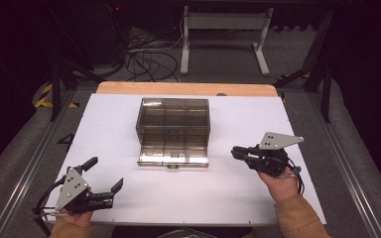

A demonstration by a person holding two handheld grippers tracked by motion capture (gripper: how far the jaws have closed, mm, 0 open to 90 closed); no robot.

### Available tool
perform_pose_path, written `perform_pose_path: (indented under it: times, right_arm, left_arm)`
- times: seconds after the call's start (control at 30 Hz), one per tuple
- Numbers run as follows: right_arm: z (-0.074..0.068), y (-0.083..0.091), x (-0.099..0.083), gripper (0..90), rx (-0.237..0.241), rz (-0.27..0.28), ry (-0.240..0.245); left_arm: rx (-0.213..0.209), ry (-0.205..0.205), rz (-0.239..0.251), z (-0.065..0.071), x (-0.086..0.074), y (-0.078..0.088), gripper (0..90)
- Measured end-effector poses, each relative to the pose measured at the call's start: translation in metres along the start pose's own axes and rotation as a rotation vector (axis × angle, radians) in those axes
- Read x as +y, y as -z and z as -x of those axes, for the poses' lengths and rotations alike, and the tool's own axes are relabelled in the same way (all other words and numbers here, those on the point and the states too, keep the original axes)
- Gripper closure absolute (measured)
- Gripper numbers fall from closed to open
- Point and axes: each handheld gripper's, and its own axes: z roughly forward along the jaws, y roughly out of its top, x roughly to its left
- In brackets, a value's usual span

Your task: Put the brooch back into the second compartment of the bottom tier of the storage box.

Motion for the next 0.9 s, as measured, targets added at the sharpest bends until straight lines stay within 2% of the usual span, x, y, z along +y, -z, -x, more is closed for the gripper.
perform_pose_path:
  times: [0.3, 0.9]
  right_arm:
    - [-0.002, -0.008, 0.006, 80.3, 0.001, 0.056, 0.034]
    - [-0.016, -0.046, 0.025, 80.3, 0.041, 0.084, 0.078]
  left_arm:
    - [-0.001, 0.003, 0.001, 0.000, 0.000, 0.000, 3.2]
    - [-0.003, 0.002, 0.000, -0.001, 0.000, 0.000, 3.2]
